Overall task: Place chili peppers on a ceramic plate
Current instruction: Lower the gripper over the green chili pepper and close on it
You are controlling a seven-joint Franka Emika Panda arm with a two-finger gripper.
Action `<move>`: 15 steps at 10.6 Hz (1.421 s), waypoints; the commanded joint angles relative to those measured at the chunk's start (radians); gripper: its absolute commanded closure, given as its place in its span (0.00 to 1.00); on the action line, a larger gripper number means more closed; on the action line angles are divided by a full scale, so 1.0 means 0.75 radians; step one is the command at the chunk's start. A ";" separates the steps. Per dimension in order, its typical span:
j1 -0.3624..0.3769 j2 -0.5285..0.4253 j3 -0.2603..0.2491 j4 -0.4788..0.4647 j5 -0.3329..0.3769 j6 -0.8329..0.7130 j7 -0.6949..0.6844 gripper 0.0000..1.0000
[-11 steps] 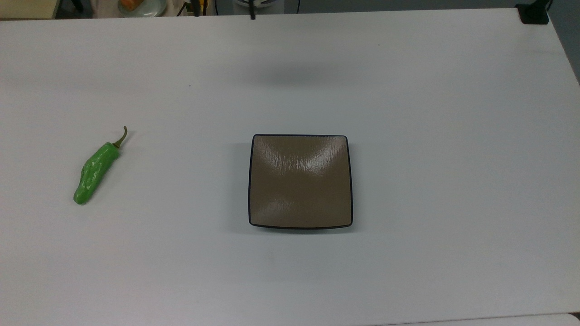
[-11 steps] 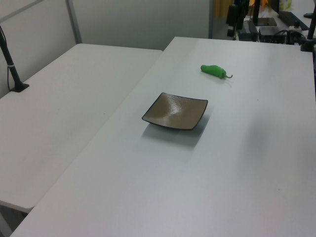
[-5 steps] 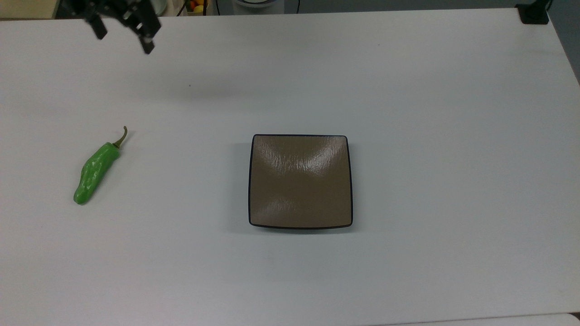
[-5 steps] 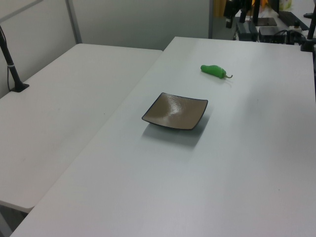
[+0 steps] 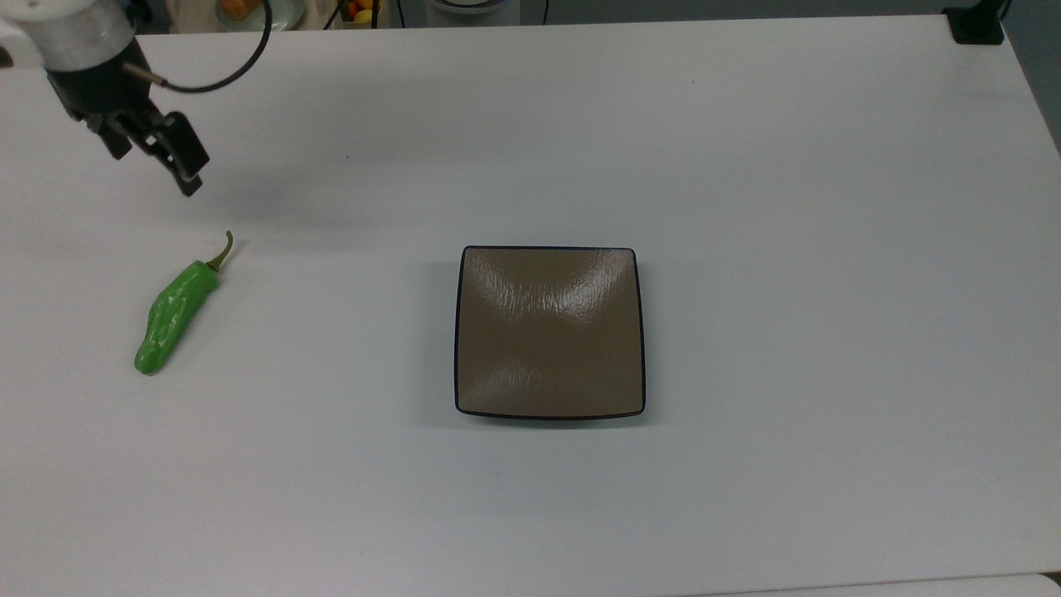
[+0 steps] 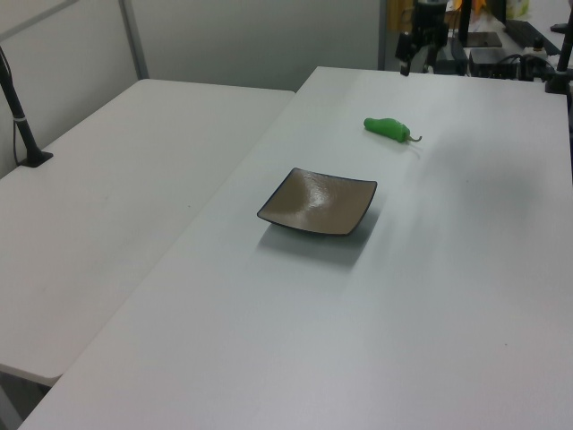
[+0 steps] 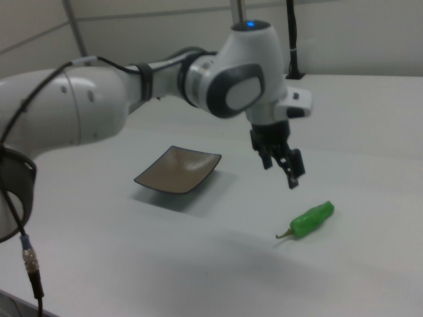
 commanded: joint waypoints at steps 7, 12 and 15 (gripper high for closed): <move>-0.021 0.319 0.005 0.002 -0.001 0.440 -0.028 0.00; -0.016 0.401 0.005 -0.020 -0.012 0.565 -0.028 0.00; 0.002 0.422 0.005 -0.034 -0.010 0.622 -0.026 0.00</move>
